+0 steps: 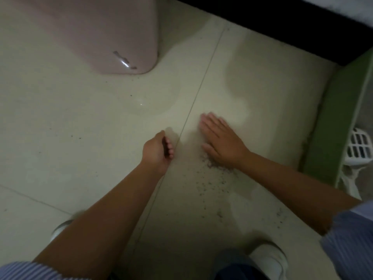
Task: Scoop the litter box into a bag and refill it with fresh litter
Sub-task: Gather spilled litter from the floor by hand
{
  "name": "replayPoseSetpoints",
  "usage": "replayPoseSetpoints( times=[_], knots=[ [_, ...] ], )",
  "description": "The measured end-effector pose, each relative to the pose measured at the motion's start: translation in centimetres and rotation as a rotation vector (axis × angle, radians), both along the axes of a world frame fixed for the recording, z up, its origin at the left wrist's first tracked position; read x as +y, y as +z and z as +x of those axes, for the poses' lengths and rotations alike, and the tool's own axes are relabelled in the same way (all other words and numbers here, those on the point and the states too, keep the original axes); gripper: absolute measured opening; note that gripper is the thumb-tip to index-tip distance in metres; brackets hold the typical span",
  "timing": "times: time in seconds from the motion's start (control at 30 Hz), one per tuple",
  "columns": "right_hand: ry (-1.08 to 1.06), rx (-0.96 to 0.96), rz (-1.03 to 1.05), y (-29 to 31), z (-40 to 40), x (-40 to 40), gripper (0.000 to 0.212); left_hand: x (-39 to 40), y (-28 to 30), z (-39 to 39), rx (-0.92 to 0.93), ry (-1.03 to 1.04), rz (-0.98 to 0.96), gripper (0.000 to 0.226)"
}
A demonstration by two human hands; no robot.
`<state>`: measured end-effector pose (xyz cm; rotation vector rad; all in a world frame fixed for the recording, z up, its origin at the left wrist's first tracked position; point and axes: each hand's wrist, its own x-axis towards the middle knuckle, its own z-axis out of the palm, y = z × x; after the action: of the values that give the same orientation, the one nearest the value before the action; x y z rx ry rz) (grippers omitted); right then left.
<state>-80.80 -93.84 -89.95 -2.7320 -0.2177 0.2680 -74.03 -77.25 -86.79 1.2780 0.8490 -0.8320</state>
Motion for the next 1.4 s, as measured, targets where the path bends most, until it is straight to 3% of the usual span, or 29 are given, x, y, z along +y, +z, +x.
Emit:
replayPoseSetpoints(
  times=[0.1, 0.17, 0.37, 0.53, 0.67, 0.77, 0.97, 1.13, 1.27, 1.4],
  knots=[
    [-0.204, -0.018, -0.051, -0.5, -2.2, -0.5, 0.079, 0.1, -0.2, -0.2, -0.017, 0.041, 0.019, 0.043],
    [-0.334, 0.024, 0.029, -0.4, -4.1, 0.1, 0.075, 0.1, -0.5, -0.4, -0.003, 0.059, 0.013, 0.043],
    [-0.336, 0.047, 0.112, -0.9, -4.5, 5.1, 0.067, -0.3, -1.0, 0.0, 0.013, 0.009, 0.014, 0.042],
    [-0.640, -0.077, 0.312, 0.4, -7.0, 3.6, 0.067, -1.9, -0.8, -1.1, 0.053, -0.124, -0.013, 0.042],
    [-0.734, -0.010, 0.187, 0.1, -10.8, 3.5, 0.064, -2.6, -0.4, -1.6, 0.060, -0.177, -0.016, 0.042],
    [-0.847, 0.021, 0.037, -1.1, -9.0, 4.8, 0.063, -2.7, -0.1, -0.8, 0.052, -0.179, -0.004, 0.042],
    [-0.644, -0.133, 0.020, -1.2, -3.9, 7.6, 0.050, -2.3, 0.3, -0.6, 0.034, -0.170, 0.001, 0.042],
    [-0.880, -0.113, 0.155, 0.8, -6.0, 2.5, 0.066, -2.2, 0.3, -0.7, 0.024, -0.139, -0.010, 0.042],
    [-1.129, 0.042, 0.034, 0.6, -10.1, -1.0, 0.081, -2.4, -0.1, -1.1, 0.041, -0.123, -0.018, 0.041],
    [-1.062, 0.136, 0.021, 0.1, -9.6, -0.1, 0.089, -2.3, -0.2, -1.8, 0.069, -0.084, -0.068, 0.040]
  ],
)
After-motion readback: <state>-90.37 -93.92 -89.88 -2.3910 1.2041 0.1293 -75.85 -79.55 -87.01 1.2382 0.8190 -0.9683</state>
